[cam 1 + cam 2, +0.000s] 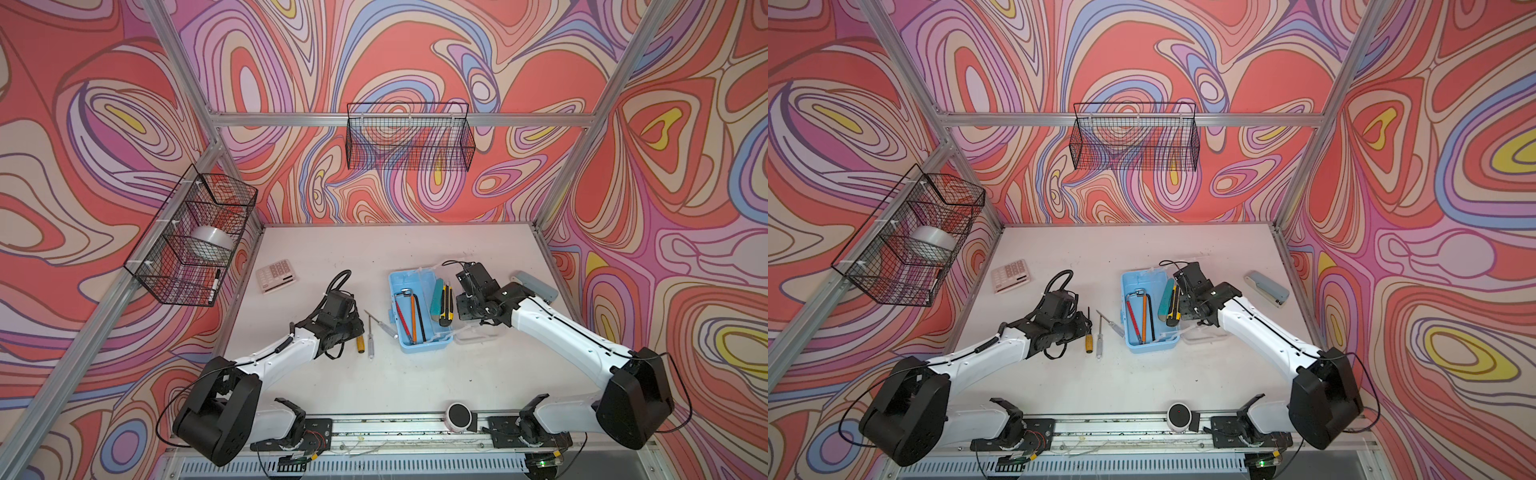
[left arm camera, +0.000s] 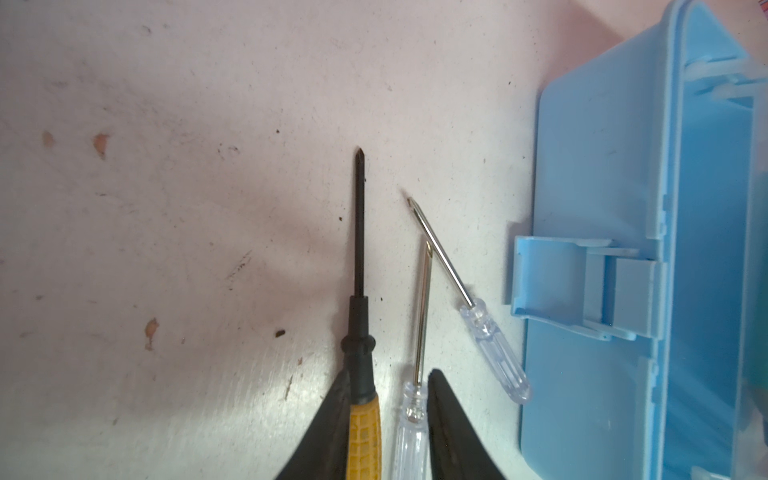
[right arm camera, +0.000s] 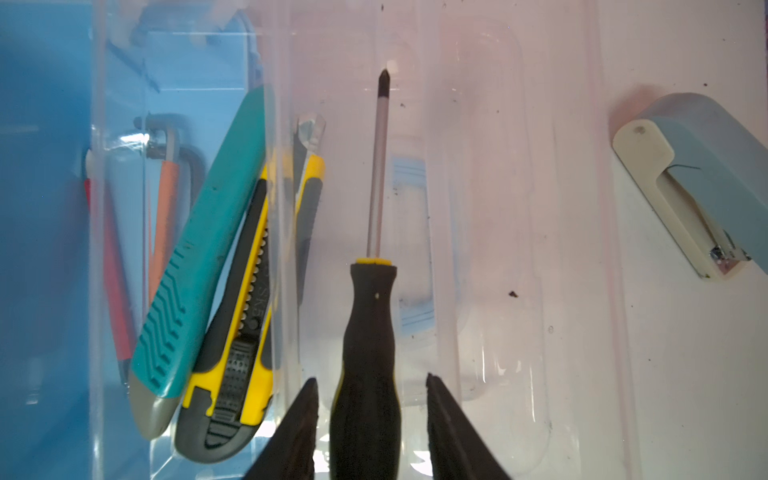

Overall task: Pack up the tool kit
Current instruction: 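Lower the screwdriver into the box beside the knives and release, then move the right gripper back to the clear-handled screwdrivers and lower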

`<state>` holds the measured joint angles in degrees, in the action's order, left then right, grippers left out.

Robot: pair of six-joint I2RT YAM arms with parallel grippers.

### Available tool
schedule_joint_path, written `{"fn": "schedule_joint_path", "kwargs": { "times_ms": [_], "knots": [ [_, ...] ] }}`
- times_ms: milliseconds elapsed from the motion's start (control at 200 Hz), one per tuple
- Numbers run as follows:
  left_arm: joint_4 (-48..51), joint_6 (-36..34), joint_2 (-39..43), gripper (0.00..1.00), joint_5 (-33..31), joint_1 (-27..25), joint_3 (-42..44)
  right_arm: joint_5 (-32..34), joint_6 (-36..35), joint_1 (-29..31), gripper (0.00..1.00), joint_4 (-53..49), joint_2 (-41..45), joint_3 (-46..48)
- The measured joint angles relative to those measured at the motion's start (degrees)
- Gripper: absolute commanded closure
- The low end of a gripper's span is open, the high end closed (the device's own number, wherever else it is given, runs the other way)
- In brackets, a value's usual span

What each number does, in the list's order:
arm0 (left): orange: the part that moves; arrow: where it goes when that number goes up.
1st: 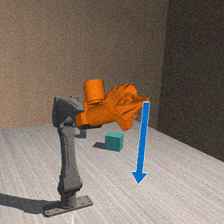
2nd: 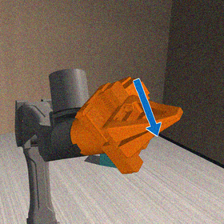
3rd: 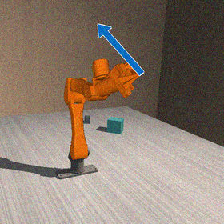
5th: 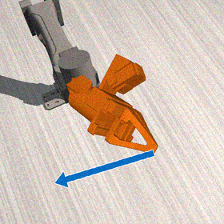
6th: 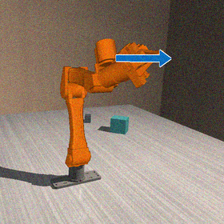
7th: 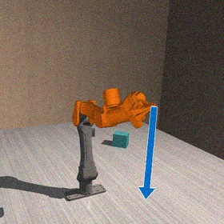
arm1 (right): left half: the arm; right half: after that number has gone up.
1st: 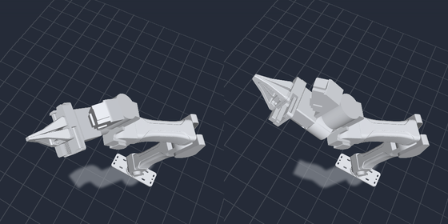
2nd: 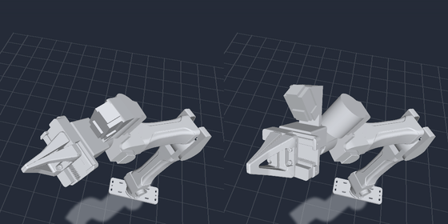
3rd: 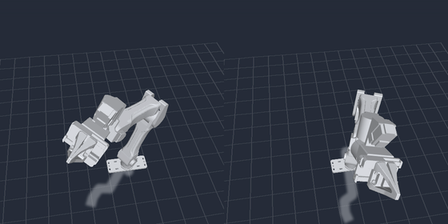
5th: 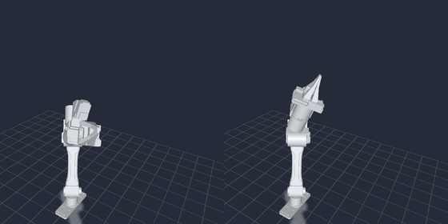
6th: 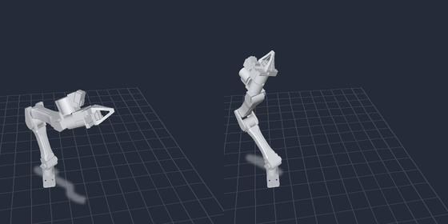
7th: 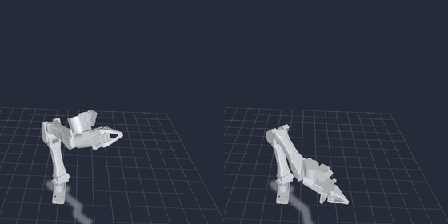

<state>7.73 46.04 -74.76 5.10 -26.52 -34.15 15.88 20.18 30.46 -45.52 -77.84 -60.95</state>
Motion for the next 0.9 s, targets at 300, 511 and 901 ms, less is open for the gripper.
{"fn": "schedule_joint_path", "kwargs": {
  "times_ms": [300,511,901],
  "knots": [
    [2.36,-1.49,1.84,0.67,-2.1,0.0,-0.83,-0.85,1.14,2.64,0.6,-1.66,2.25,-10.51],
    [6.99,-3.19,7.63,0.65,-5.27,0.13,-1.66,0.28,3.91,15.89,0.59,-0.02,-3.76,-16.65],
    [7.61,-3.76,19.34,0.64,1.7,10.49,3.54,-4.72,8.94,28.96,0.59,5.62,-21.55,-20.52]
  ]
}}
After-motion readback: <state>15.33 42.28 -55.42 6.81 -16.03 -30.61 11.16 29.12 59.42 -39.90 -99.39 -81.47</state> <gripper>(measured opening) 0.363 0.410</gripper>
